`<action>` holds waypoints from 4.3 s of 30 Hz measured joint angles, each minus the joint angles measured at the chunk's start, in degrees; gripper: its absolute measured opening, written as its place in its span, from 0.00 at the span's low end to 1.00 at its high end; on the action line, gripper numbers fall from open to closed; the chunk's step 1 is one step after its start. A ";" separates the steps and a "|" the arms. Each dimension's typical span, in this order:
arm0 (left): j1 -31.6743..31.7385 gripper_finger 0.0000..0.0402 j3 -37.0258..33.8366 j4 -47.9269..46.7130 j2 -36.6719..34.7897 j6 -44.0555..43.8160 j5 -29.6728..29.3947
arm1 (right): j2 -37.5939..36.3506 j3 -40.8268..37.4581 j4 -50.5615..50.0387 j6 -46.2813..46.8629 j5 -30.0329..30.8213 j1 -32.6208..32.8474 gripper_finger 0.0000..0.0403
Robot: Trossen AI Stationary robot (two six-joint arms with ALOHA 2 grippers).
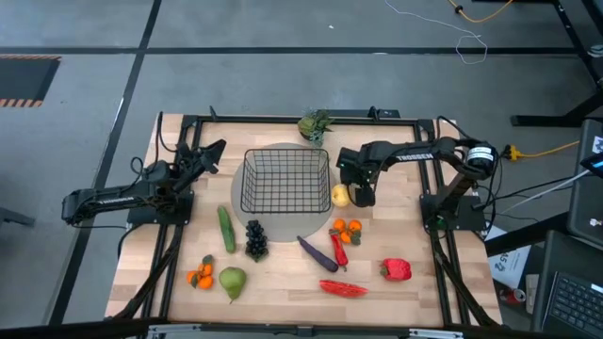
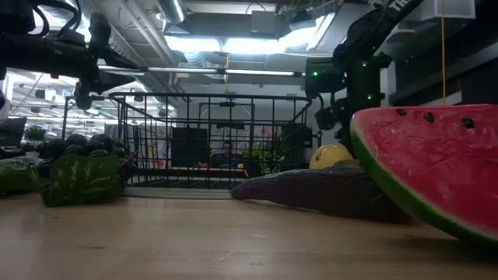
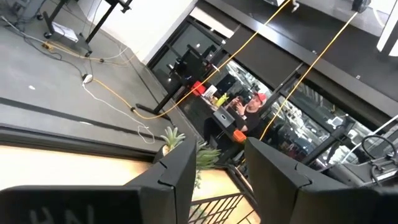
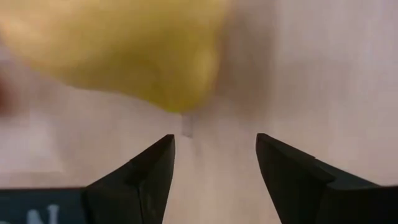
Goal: Build produce basket
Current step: Put the yellow pear into the black wire basket, then put the right oranges into the black wire basket
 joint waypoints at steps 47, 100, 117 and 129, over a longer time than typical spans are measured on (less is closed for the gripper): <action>0.00 0.33 0.00 0.31 0.00 -1.44 0.00 | 4.11 0.13 4.82 13.96 1.74 7.33 0.11; 0.00 0.33 0.02 0.31 -0.02 -1.44 0.00 | -20.84 18.08 24.21 25.20 10.40 10.19 0.01; 0.00 0.33 0.01 0.35 -0.01 -1.48 0.00 | -17.26 18.08 35.08 24.12 2.24 10.25 0.39; -0.02 0.33 0.02 0.40 -0.01 -3.01 2.10 | -22.84 18.06 1.89 43.94 -12.07 15.99 0.41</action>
